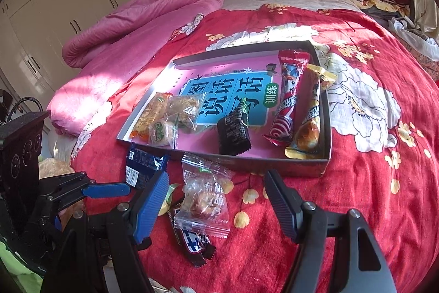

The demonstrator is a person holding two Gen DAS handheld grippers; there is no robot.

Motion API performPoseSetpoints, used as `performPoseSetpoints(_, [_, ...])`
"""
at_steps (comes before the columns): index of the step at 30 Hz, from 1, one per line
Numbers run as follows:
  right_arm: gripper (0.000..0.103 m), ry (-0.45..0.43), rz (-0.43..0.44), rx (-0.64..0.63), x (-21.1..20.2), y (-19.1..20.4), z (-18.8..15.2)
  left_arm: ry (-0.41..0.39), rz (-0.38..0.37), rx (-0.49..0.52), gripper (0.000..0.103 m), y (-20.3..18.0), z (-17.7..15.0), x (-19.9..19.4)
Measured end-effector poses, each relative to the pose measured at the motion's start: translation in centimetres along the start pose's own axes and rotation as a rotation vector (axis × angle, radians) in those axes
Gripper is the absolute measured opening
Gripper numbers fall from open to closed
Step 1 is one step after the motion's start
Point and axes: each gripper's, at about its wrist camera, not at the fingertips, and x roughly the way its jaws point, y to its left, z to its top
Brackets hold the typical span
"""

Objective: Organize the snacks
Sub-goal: 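Withdraw both tools from tray toward remaining snacks in front of it, then grasp yellow-green cartoon packet with left tool while right tool grasps clear candy bag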

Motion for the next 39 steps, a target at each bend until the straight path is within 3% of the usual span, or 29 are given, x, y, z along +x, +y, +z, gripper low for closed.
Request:
performPoseSetpoints(11, [0.072,0.117,0.008,0.019,3.0,0.1,-1.1,0.022,-0.030,-0.031,0.061,0.9,0.0,1.3])
performPoseSetpoints(15, [0.063,0.141,0.041,0.039,4.0,-0.1,-1.2,0.029,-0.039,-0.044,0.054,1.1,0.1,1.6])
performPoseSetpoints(20, [0.054,0.178,0.036,0.012,5.3,0.4,-1.5,0.034,-0.041,-0.048,0.053,1.1,0.2,2.1])
performPoseSetpoints(23, [0.047,0.172,0.043,0.005,5.6,0.5,-1.4,0.035,-0.043,-0.053,0.053,1.1,0.3,2.3])
performPoseSetpoints(34, [0.046,0.122,0.096,0.050,3.4,-0.5,-1.1,0.041,-0.050,-0.087,0.052,1.6,0.6,3.0])
performPoseSetpoints(39, [0.046,0.103,0.101,0.082,2.7,-1.2,-0.8,0.046,-0.061,-0.133,0.041,2.3,0.8,3.3])
